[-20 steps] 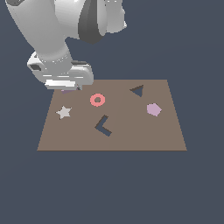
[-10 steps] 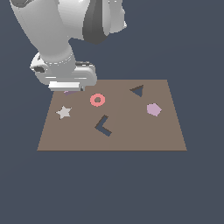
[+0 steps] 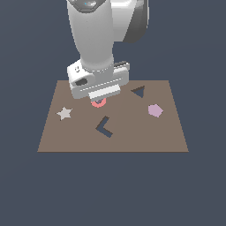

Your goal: Insert a designated object into the corresponding slot on a board.

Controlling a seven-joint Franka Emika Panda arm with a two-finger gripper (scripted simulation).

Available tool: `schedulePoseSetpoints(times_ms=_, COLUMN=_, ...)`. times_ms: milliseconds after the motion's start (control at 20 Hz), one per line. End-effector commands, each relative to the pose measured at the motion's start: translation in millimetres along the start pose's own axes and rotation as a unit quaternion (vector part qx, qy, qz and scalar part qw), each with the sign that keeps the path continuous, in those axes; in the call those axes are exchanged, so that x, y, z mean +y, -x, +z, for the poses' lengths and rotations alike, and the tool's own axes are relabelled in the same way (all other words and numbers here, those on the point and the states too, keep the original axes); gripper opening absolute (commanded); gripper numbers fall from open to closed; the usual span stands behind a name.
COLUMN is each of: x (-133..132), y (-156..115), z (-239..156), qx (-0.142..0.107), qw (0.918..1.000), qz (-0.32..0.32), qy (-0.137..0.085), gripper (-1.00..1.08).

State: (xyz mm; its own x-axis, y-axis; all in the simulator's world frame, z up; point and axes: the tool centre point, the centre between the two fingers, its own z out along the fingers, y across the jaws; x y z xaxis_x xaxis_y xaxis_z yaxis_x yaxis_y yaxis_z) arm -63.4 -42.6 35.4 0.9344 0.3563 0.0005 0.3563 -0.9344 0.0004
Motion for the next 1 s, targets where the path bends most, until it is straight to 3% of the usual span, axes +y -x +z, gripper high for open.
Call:
schedulePoseSetpoints(times_ms=0, x=-37.0, y=-14.8, z=-1.5, qx=0.000, qw=0.9980, qz=-0.064, qy=0.000, gripper=-1.00)
schedulePoseSetpoints(times_ms=250, x=-108.1, y=-27.0, z=-3.9, qx=0.000, qw=0.9839, qz=-0.178, qy=0.000, gripper=-1.00)
schedulePoseSetpoints(times_ms=450, x=-144.8, y=-26.2, z=-5.0, qx=0.000, qw=0.9718, qz=-0.236, qy=0.000, gripper=-1.00)
schedulePoseSetpoints(times_ms=650, x=-159.5, y=-24.1, z=-5.5, qx=0.000, qw=0.9661, qz=-0.258, qy=-0.001, gripper=-1.00)
schedulePoseSetpoints(times_ms=950, x=-159.6, y=-23.8, z=1.0, qx=-0.001, qw=0.9663, qz=-0.257, qy=-0.001, gripper=-1.00)
